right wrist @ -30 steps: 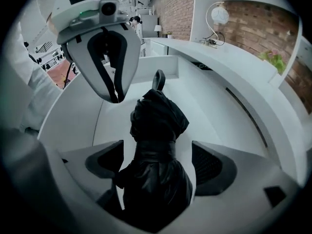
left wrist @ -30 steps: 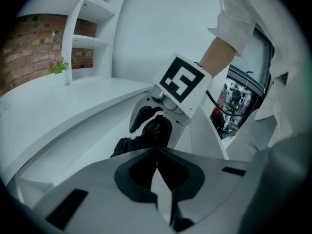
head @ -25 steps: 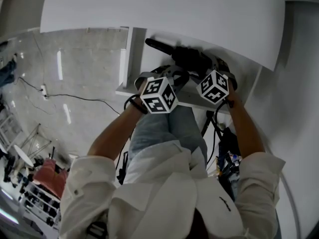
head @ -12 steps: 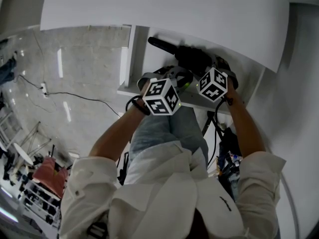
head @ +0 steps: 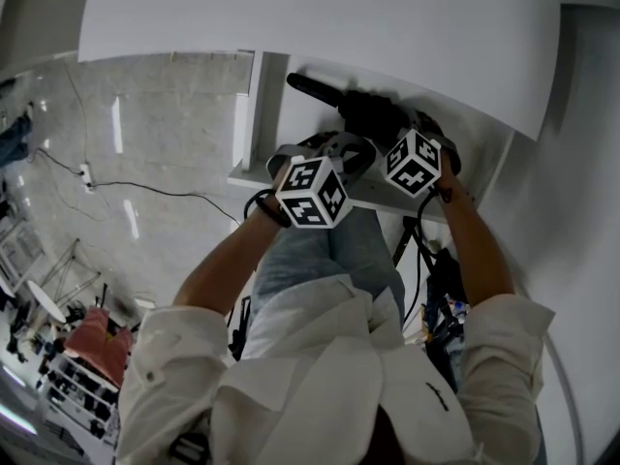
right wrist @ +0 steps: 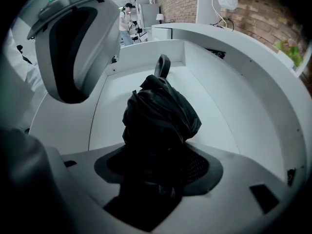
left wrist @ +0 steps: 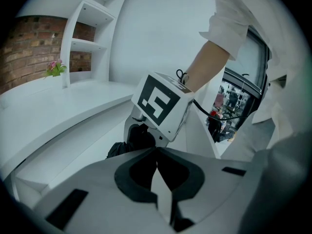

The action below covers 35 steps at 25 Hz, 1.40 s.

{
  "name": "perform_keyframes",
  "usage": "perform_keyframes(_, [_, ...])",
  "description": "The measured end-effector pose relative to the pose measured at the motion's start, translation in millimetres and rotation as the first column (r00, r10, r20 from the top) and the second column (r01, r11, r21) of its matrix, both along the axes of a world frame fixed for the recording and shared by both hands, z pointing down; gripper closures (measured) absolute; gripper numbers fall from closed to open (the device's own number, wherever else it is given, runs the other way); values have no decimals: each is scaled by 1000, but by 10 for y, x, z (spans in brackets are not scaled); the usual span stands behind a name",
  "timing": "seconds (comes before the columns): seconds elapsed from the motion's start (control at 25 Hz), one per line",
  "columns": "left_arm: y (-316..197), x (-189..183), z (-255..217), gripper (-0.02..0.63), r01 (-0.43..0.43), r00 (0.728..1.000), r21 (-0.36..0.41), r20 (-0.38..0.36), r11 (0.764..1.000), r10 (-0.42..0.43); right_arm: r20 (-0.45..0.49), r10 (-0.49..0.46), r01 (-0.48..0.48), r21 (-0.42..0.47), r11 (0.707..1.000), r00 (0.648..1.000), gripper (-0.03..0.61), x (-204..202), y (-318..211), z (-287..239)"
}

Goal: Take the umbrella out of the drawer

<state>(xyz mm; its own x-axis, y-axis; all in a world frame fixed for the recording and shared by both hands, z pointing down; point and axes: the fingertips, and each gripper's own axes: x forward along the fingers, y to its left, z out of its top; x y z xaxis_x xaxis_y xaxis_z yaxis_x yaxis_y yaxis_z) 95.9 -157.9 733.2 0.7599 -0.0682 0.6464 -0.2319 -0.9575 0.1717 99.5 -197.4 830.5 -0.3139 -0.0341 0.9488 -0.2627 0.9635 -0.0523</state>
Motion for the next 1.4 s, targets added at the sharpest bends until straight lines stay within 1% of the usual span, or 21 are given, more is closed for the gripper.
perform_keyframes(0.12, [7, -12, -9, 588, 0, 1000, 4, -1, 1000, 0, 9, 10, -10, 11, 1000, 1000, 292, -10, 11, 4])
perform_keyframes(0.28, [34, -36, -136, 588, 0, 1000, 14, -16, 1000, 0, 32, 41, -43, 53, 998, 999, 299, -12, -8, -52])
perform_keyframes(0.44, [91, -68, -337, 588, 4, 999, 30, -42, 1000, -3, 112, 155, -163, 66, 984, 981, 301, -11, -65, -215])
perform_keyframes(0.52, [97, -112, -416, 588, 19, 999, 34, -50, 999, -17, 143, 192, -204, 76, 976, 971, 301, -22, -79, -329])
perform_keyframes(0.64, [66, -186, -525, 588, 53, 997, 33, -61, 998, -51, 166, 186, -203, 94, 975, 969, 301, -50, -27, -497])
perform_keyframes(0.76, [30, -234, -621, 588, 74, 995, 37, -66, 997, -72, 197, 186, -206, 91, 974, 963, 301, -77, 64, -632])
perform_keyframes(1.0, [39, -371, -964, 588, 106, 991, 58, -82, 993, -101, 260, 166, -209, 149, 967, 951, 302, -130, 169, -1091])
perform_keyframes(1.08, [44, -416, -1137, 589, 124, 987, 59, -105, 991, -117, 287, 172, -227, 172, 959, 942, 302, -130, 152, -1307])
perform_keyframes(1.2, [7, -474, -1458, 588, 174, 974, 58, -159, 983, -163, 330, 190, -269, 214, 939, 925, 301, -111, 88, -1673])
perform_keyframes(1.32, [-80, -511, -1773, 589, 235, 955, 88, -206, 968, -213, 380, 219, -330, 256, 908, 898, 301, -59, 4, -2042])
perform_keyframes(1.4, [-157, -535, -2012, 588, 285, 934, 103, -252, 953, -252, 422, 247, -384, 279, 880, 872, 301, -18, -57, -2310])
